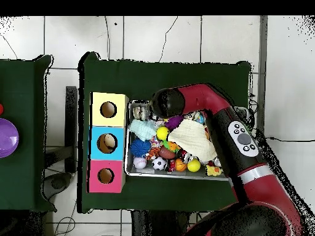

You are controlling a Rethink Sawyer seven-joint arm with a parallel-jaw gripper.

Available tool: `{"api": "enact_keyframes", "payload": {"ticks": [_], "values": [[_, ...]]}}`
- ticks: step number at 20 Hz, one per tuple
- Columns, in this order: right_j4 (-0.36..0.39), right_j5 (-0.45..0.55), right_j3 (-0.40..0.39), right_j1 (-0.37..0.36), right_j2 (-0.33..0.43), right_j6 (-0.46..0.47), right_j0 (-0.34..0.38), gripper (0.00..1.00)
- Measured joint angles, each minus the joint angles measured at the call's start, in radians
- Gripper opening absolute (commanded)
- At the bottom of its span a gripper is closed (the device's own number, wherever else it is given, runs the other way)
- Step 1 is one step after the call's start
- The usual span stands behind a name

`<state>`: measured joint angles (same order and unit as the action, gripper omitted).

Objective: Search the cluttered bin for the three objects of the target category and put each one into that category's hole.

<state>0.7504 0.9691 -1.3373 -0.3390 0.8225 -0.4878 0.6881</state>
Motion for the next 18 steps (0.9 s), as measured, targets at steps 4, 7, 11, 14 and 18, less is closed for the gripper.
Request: {"api": "enact_keyframes", "payload": {"ticks": [4, 7, 11, 14, 18], "values": [[-0.001, 0.001, 0.0, -0.001, -0.001, 0.0, -0.001, 1.0], [-0.001, 0.001, 0.0, -0.001, -0.002, 0.0, -0.001, 1.0], [-0.001, 0.001, 0.0, -0.003, -0.006, 0.0, -0.005, 1.0], [-0.002, 0.002, 0.001, -0.006, -0.013, 0.0, -0.01, 1.0], [-0.004, 0.01, 0.009, -0.012, -0.028, 0.0, -0.024, 1.0]]}}
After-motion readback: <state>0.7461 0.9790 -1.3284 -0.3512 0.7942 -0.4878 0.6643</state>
